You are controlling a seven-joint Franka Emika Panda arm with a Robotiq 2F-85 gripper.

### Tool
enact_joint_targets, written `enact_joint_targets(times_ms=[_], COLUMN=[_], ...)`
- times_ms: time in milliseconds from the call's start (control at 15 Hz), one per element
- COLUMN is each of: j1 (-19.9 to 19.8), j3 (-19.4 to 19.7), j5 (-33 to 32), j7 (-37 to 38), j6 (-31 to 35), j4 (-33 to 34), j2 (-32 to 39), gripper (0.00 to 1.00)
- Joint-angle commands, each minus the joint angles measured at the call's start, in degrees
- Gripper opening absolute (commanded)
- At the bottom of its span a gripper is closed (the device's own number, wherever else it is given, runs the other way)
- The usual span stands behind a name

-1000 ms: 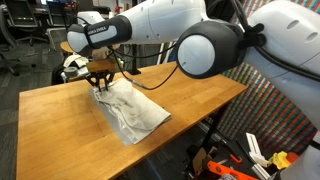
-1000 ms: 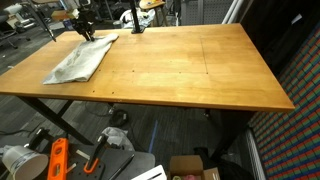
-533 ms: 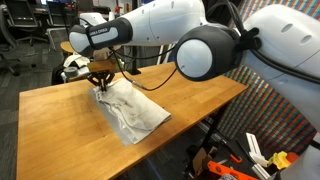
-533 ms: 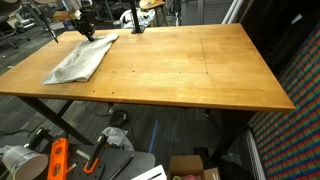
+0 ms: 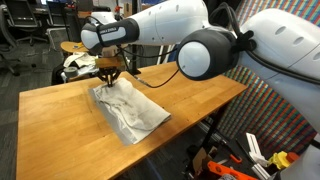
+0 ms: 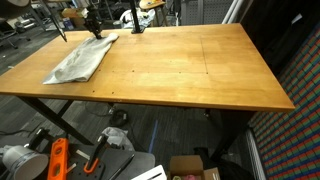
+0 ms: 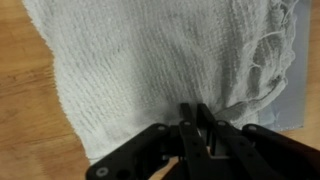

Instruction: Fold the cloth on the table

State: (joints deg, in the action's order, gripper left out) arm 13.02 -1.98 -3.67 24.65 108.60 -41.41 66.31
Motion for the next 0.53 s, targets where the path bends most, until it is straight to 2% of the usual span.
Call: enact_joint_targets(times_ms=[0,467], j1=[-0.86,-0.07], j3=[-0.55,0.86], j5=[1.26,-0.27], j7=[1.56,5.88], j6=[-0.27,2.31], j4=[4.48,6.50], j2=[2.58,4.97], gripper=[0.16,0.16])
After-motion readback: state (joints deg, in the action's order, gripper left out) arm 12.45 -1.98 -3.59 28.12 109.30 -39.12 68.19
